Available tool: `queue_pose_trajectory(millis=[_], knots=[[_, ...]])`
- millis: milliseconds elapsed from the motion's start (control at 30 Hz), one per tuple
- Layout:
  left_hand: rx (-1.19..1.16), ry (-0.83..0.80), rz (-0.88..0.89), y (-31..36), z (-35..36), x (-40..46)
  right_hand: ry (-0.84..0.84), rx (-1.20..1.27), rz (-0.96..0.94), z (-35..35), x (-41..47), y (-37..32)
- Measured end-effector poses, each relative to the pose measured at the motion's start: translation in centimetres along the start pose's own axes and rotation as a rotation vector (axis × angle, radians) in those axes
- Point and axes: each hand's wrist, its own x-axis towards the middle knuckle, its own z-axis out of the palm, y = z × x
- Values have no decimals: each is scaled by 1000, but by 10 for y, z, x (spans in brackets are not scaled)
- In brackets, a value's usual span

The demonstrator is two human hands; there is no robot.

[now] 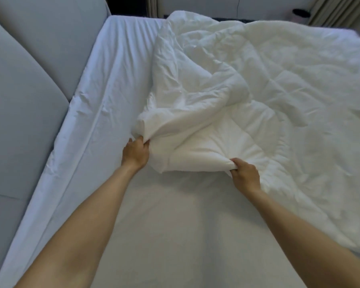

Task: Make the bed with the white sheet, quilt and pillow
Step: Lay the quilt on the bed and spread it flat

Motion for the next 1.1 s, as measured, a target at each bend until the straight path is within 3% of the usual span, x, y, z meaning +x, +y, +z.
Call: queue_pose_trajectory(millis=[167,267,300,333,400,467,533,600,667,733,833,900,1000,1033,1100], knots=[[-123,-37,-83,31,-79,-63,162,50,75,-48,-57,-10],[-458,-95,-206,57,-132,-107,460,346,440,-74,-108,-17],[-593,-130,-261,66,-148,-122,479,491,602,-76,-127,-22],[-705,-179,-302,78,-164,-139,392,687,766,-76,-147,-29],[-809,-294,-314,104,-194,-179,-28,1212,1008,-75,-193,-52],[-813,-386,-264,129,-217,-214,-361,1649,1002,-75,-221,-79],[-842,-458,-227,144,-232,-241,-435,1904,781,-86,-222,-108],[-889,-544,-209,143,-237,-258,-321,2194,617,-111,-214,-137],[-961,-629,-183,135,-233,-265,-173,2253,614,-134,-207,-151],[-1141,-633,-158,121,-225,-263,-76,2112,805,-145,-203,-149],[-1568,-441,-183,91,-197,-249,-51,1950,1066,-151,-221,-151],[-1310,-350,-246,62,-159,-242,-90,1894,1075,-153,-239,-165],[-691,-533,-231,38,-107,-267,-131,1842,978,-160,-252,-182],[-765,-608,-361,40,-104,-275,-144,1855,922,-162,-253,-186],[-877,-648,-436,40,-104,-298,-153,1871,826,-162,-255,-188]])
